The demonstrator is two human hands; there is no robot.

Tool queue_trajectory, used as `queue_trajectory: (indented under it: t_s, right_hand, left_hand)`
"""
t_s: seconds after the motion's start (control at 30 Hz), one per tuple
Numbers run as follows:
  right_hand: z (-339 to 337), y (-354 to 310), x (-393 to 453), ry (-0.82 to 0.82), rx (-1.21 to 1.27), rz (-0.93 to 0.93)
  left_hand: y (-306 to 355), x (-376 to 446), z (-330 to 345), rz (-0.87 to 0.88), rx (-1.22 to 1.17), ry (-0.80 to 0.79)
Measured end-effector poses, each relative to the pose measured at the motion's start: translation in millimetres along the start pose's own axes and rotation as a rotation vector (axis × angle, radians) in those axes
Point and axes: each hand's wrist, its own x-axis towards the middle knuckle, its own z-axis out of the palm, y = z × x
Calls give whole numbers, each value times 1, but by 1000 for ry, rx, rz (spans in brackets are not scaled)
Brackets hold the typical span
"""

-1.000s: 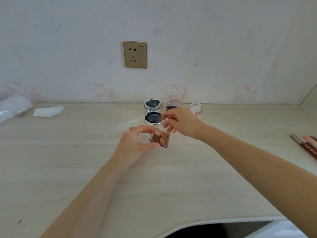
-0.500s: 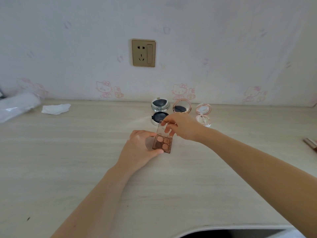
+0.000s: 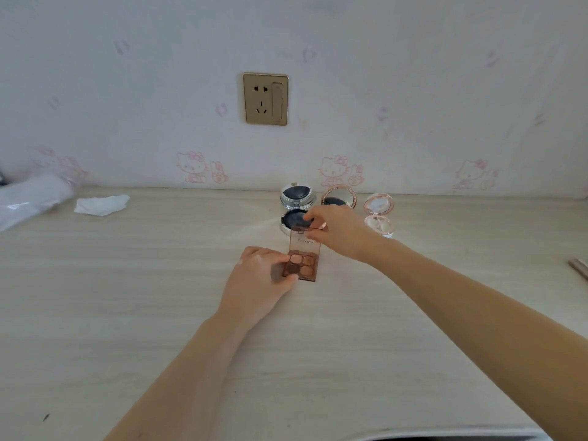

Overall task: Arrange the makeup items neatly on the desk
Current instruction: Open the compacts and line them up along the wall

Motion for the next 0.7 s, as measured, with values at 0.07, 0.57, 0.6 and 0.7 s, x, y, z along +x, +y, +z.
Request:
queue_trajectory:
  t_s: [0.07, 0.57, 0.6, 0.7]
  right_hand:
    - [0, 8, -1, 44, 110, 62]
    - [6, 11, 3, 118, 335, 164]
    - [6, 10, 4, 119, 340, 166]
    - [5, 10, 5, 115, 332, 172]
  left_hand:
    - [0, 1, 1, 21, 37, 21]
    - [1, 25, 7, -104, 78, -73]
    - [1, 24, 7, -100, 53, -61]
    - [2, 21, 8, -80, 27, -44]
